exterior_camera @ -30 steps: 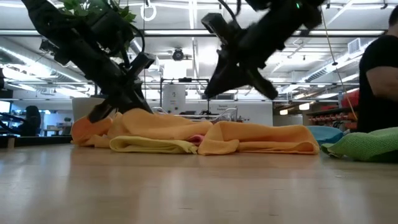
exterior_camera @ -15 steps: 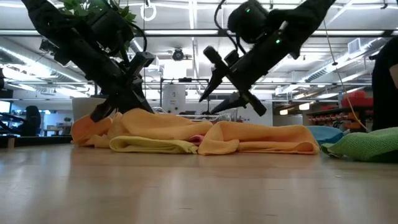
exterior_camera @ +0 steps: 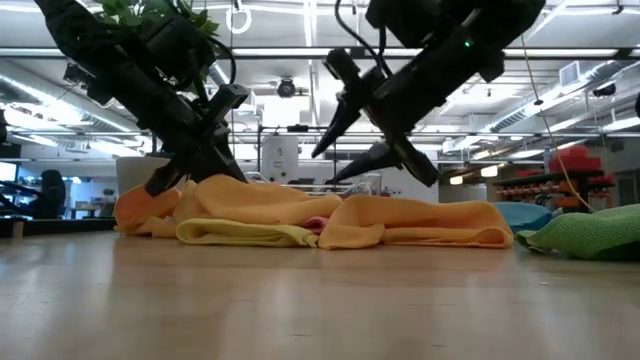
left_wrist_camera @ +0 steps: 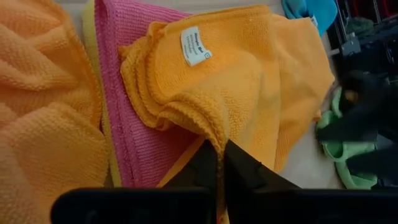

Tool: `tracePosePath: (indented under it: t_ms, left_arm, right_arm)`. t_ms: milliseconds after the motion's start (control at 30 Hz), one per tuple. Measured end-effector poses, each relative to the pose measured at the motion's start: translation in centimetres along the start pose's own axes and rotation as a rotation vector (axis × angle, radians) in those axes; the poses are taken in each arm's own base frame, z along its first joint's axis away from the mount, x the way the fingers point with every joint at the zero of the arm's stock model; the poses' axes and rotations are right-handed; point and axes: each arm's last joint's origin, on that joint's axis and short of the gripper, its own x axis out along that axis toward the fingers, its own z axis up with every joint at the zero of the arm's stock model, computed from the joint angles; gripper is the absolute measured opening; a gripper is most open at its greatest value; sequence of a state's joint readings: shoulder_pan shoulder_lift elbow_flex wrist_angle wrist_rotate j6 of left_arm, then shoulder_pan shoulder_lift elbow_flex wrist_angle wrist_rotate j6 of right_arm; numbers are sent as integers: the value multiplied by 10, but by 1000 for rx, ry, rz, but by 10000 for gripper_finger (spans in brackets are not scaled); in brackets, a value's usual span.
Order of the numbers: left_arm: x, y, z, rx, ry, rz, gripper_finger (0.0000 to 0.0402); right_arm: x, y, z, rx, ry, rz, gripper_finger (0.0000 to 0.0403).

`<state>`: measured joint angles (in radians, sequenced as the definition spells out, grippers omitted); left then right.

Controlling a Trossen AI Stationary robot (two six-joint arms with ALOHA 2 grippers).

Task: Fold microfiber towels
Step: Stack the bottom folded orange microfiber cloth on top of the pink microfiber cloth

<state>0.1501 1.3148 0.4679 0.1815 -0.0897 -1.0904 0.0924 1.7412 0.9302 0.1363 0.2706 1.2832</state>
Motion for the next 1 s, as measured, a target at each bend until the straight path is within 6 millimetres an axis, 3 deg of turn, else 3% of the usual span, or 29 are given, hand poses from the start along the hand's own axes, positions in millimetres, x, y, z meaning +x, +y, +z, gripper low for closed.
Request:
tracePosePath:
  t_ms: [133,333,533,700,833,1000]
  left_arm:
    - [0,0,0,2,-3,2,13]
    - [0,1,1,1,-5,6,39]
    - [0,1,0,4,1,11,12]
    - [0,2,0,12,12,16,25]
    - [0,3,-1,28,20,31,44]
    - [0,3,-1,30,19,27,25]
  right_arm:
    - [17,-8,-17,47,13,-7,184]
    - [48,-4,-28,81,47,27,184]
    - [65,13,-28,55,65,-20,184]
    - [67,18,-28,36,66,-61,176]
    - [62,17,-26,-8,69,-100,122]
    - [55,22,-22,-89,55,-100,17]
